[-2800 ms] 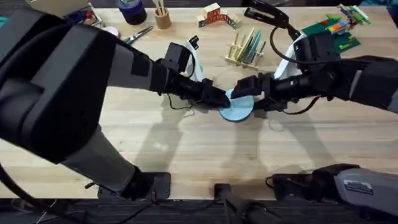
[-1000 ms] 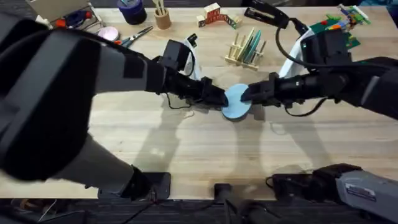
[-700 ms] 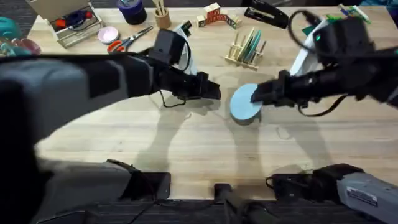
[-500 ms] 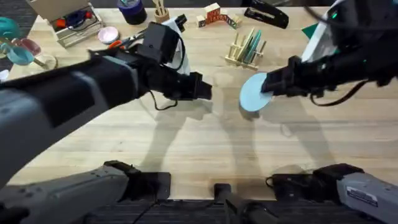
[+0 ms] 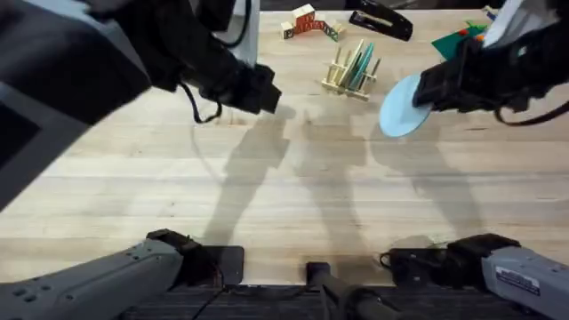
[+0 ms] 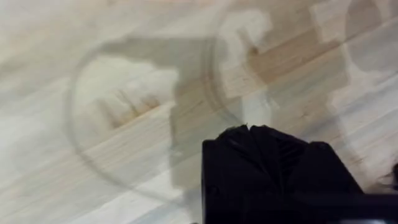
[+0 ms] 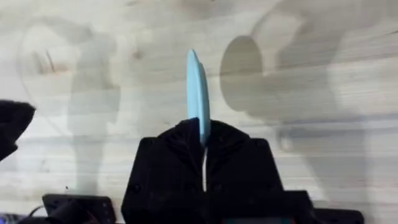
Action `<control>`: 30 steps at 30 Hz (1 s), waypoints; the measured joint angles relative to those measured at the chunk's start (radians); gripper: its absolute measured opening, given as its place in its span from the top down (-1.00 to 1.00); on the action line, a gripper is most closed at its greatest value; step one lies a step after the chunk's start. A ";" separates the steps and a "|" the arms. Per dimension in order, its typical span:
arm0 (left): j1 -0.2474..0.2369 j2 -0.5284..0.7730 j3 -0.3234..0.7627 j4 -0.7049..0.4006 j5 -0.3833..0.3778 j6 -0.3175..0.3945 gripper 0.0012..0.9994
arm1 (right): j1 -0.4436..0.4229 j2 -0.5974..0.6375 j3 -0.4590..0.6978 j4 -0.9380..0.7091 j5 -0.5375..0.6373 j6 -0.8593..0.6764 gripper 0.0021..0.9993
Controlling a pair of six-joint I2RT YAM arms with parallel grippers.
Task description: Pick up the plates from the table one by one and place each into a slot on the dish rack.
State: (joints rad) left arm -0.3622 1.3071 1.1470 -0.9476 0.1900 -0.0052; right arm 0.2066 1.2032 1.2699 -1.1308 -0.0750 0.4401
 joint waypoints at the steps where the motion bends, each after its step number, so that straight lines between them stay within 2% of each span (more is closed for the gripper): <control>1: 0.000 0.000 0.019 -0.013 -0.009 0.014 0.92 | 0.000 0.000 0.020 -0.012 0.010 0.006 0.94; 6: 0.000 0.000 0.102 -0.083 -0.036 0.086 0.92 | 0.000 0.017 0.153 -0.118 0.060 0.029 0.94; 12: 0.000 0.000 0.177 -0.112 -0.050 0.158 0.88 | 0.003 0.135 0.332 -0.225 0.099 0.041 0.94; 13: 0.000 0.000 0.183 -0.111 -0.052 0.164 0.78 | 0.007 0.155 0.355 -0.233 0.112 0.045 0.94; 14: 0.000 0.000 0.188 -0.111 -0.054 0.174 0.53 | 0.012 0.176 0.378 -0.239 0.122 0.048 0.94; 18: 0.000 0.000 0.193 -0.111 -0.061 0.183 -0.75 | 0.051 0.242 0.468 -0.243 0.152 0.063 0.94; 19: 0.000 0.000 0.193 -0.111 -0.064 0.182 -0.91 | 0.060 0.252 0.486 -0.243 0.158 0.067 0.94; 21: 0.000 0.000 0.193 -0.111 -0.075 0.186 -0.98 | 0.082 0.273 0.528 -0.257 0.177 0.080 0.94; 30: 0.000 0.000 0.193 -0.102 -0.083 0.190 -0.99 | 0.166 0.403 0.738 -0.366 0.283 0.161 0.94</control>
State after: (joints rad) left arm -0.3622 1.3070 1.3399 -1.0500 0.1074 0.1848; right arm 0.3727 1.6065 2.0082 -1.4968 0.2078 0.6010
